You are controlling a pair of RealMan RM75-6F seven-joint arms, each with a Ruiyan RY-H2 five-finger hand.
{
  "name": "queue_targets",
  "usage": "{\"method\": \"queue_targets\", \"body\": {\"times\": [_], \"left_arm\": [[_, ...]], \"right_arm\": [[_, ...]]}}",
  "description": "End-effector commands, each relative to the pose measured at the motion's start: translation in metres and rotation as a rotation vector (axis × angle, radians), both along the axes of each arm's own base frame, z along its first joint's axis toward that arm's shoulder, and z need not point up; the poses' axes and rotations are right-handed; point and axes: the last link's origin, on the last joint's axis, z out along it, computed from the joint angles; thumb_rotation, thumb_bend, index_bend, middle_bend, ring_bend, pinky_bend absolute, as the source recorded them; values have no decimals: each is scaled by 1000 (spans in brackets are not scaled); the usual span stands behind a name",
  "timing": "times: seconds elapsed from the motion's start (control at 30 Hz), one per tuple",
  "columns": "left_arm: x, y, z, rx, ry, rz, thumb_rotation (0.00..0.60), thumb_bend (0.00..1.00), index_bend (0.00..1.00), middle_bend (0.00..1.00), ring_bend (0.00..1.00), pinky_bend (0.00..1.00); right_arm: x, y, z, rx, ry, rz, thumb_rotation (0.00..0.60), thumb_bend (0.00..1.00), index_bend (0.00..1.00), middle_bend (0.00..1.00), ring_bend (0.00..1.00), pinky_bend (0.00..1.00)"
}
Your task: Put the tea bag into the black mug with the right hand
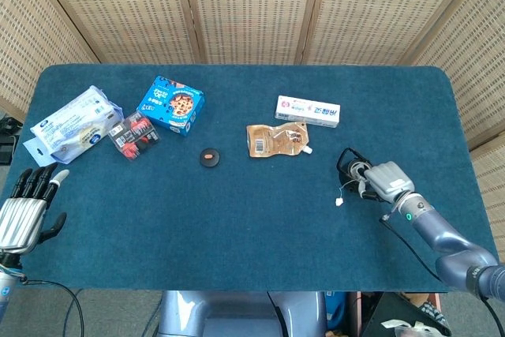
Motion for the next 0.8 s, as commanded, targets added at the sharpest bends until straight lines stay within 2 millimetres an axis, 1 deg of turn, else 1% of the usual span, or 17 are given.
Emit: {"method": "queue_targets", "body": {"times": [0.03,0.17,0.3,0.8], "left_arm": [[0,0,0,1,-1,-2,600,410,72,0,0,0],[0,0,-1,0,-2,-1,600,410,72,0,0,0],[0,-1,-1,0,-4,-1,600,410,72,0,0,0],[-2,-2,0,0,0,6,600,410,72,0,0,0]], "right_arm": [[2,1,4,-10,-4,4,0,902,220,928,899,963],[4,2,11,-30,-15,9,0,902,220,928,899,962],[3,1,13,-35,-13,2,2,902,220,928,899,963],[-5,-5,2,-19,-2,-28,23,902,220,928,899,962]]}}
